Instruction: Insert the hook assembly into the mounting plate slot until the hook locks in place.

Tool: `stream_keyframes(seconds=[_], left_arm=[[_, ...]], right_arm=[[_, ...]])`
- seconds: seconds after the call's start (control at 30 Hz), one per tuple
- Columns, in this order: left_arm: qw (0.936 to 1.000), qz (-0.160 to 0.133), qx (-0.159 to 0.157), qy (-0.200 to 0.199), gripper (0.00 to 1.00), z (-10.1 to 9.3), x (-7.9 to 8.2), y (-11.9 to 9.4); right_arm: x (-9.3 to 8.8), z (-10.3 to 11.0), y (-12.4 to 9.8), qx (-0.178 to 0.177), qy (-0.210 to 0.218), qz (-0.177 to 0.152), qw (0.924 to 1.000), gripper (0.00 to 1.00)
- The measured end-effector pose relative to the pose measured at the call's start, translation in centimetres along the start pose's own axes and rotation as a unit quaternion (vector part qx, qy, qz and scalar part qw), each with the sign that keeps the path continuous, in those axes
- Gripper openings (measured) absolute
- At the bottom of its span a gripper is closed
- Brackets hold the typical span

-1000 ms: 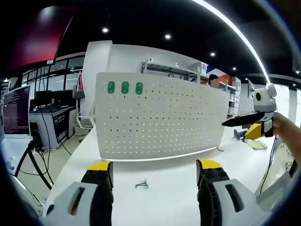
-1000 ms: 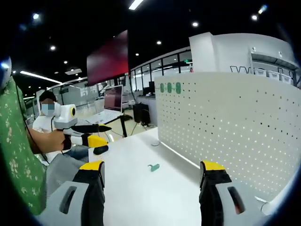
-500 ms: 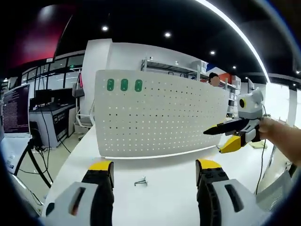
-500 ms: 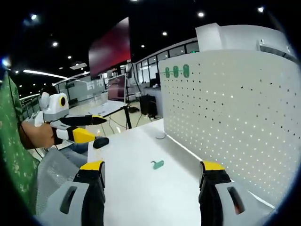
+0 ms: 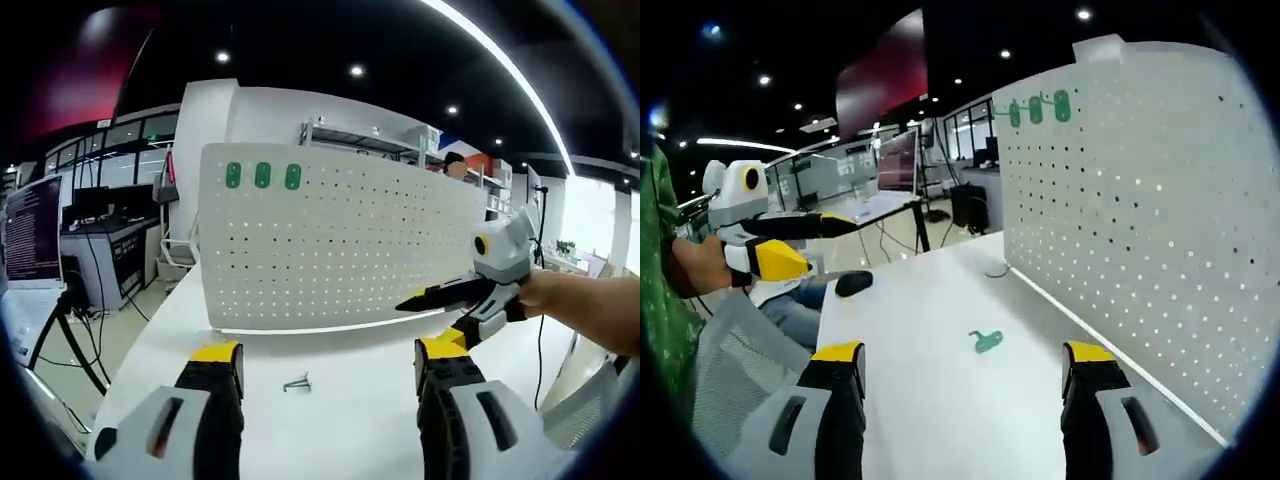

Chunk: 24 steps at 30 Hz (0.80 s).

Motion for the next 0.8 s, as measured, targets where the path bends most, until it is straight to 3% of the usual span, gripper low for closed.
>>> stream_keyframes(seconds=[0.8], left_arm=[[0.9999, 0.015, 0.000, -0.005, 0.69, -0.1, -0.8, 0.4]], right_arm=[[-2.3, -0.5, 7.9, 0.031, -0.032, 0.041, 0.9982, 0.74]])
Point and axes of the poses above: the point that each gripper's makers call its tool centre point, and the gripper's own axes: y roughly forward along the fingers, z roughly to its left, x roughly out of its top, the point moved 2 cm from there along -y, roughly backward along the fingers, and after that the axes turned 8 degrees about z, right-handed, at the moved point
